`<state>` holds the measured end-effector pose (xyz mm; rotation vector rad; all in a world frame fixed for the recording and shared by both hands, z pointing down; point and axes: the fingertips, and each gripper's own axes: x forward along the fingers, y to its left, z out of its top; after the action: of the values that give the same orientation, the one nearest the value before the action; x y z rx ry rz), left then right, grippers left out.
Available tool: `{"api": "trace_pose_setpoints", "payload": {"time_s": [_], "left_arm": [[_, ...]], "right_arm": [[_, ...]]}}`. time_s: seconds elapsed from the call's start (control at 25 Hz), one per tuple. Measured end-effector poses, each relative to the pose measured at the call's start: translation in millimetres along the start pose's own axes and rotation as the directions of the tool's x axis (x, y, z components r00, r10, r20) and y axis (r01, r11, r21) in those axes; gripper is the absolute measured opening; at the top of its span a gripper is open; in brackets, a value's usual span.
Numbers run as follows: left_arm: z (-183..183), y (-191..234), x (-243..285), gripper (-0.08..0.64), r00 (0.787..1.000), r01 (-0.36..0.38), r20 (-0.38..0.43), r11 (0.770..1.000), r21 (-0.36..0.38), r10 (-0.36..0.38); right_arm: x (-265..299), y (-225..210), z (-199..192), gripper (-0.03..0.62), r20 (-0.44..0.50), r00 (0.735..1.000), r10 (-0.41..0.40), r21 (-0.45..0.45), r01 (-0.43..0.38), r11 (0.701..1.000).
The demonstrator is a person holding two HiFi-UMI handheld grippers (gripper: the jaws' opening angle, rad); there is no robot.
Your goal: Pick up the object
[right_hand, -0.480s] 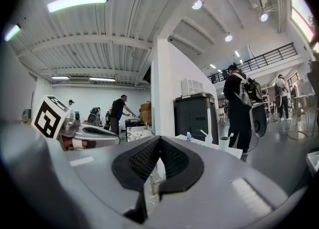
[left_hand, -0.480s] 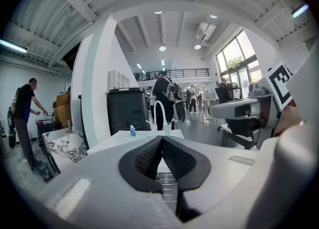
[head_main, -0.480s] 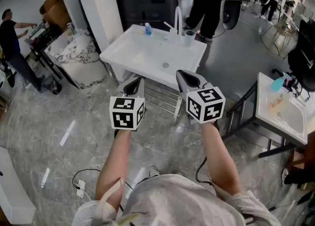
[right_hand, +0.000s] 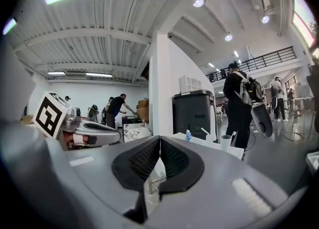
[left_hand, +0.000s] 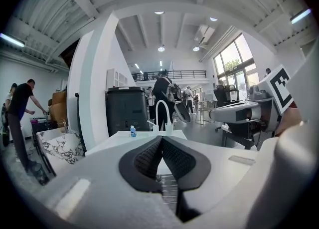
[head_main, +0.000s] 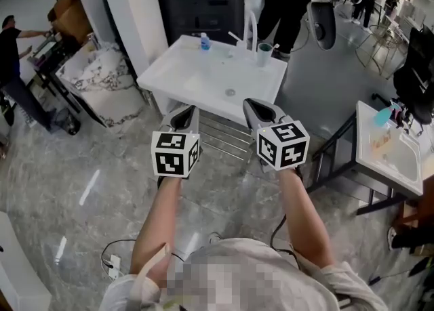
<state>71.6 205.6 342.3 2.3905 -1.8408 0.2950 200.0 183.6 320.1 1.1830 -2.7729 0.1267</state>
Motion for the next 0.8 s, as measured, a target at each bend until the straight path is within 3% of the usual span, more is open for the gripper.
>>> {"api": "trace_pose_setpoints", "payload": {"time_s": [0.4,0.8], "left_arm": [[-3,38,17,0.000,1.000,0.019,-0.005,1.000,0.000,-0.019],[-5,71,68,0.000,1.000,-0.001,-0.014,1.000,0.006,0.001]], "right_arm": [[38,2,3,0.022,-0.010,1.000,-0.028,-0.002,0.028,1.000],[98,-28,1,0.060,0.002,1.000,-0.005,0.000,0.005,1.000]]}}
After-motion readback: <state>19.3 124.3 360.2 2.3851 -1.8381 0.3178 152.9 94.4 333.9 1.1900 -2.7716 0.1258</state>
